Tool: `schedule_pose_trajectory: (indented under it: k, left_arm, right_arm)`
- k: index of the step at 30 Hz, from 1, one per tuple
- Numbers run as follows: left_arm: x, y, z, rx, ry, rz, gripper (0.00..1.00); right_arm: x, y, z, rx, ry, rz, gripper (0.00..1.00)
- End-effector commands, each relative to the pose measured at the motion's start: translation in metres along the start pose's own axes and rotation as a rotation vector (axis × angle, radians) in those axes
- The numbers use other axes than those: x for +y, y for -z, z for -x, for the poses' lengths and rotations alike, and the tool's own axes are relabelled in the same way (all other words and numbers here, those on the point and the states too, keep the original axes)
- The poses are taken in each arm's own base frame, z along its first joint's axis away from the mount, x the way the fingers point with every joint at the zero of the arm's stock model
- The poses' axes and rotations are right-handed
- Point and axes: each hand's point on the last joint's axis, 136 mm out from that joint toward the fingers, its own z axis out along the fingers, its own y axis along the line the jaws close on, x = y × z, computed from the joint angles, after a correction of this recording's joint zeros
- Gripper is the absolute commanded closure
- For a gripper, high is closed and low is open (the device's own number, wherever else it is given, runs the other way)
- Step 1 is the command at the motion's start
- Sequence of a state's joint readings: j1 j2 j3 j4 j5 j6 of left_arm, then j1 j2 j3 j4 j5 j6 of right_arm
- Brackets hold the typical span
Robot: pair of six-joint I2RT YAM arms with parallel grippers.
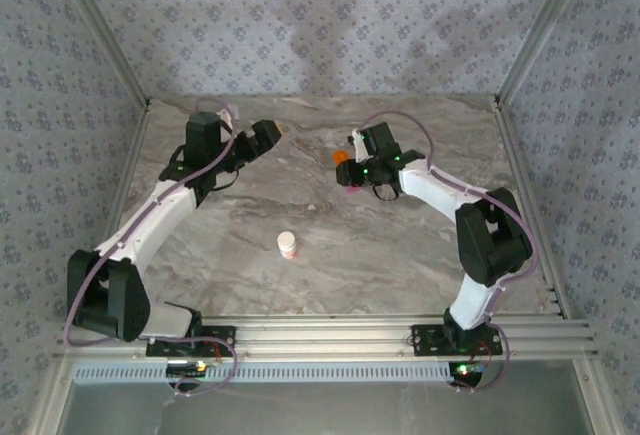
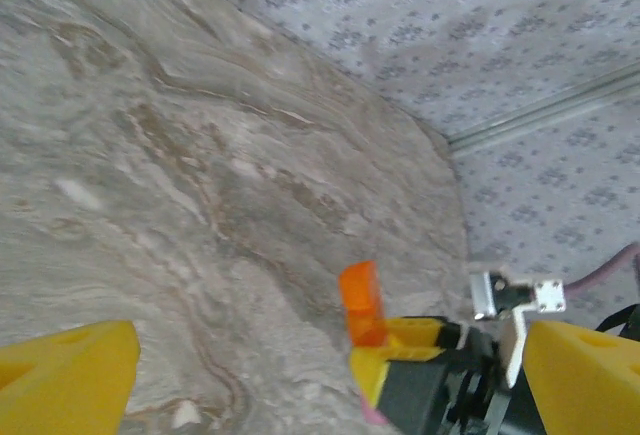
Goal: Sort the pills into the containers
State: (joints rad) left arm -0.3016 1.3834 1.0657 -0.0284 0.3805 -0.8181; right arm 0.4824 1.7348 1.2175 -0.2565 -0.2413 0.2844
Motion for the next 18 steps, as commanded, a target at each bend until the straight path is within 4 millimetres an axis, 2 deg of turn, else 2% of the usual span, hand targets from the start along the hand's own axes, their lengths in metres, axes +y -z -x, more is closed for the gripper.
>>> schedule_pose_trajectory:
  k: [1, 8, 14, 18]
  left_arm:
    - [-0.039, -0.006, 0.009, 0.015, 0.042, -0.165, 0.02]
    - [-0.052, -0.020, 0.002, 0.053, 0.082, -0.228, 0.02]
    - [-0.057, -0.035, -0.017, 0.090, 0.122, -0.267, 0.02]
    - [-0.054, -0.042, -0.032, 0.120, 0.133, -0.264, 0.02]
  right_arm:
    - [0.032, 0.017, 0.007, -0.056, 0.064, 0.128, 0.67]
    - [0.059, 0.024, 0.001, -0.069, 0.113, 0.176, 0.67]
    - [0.069, 0.020, 0.000, -0.088, 0.101, 0.167, 0.67]
    - [0.073, 0.021, 0.000, -0.103, 0.100, 0.145, 0.68]
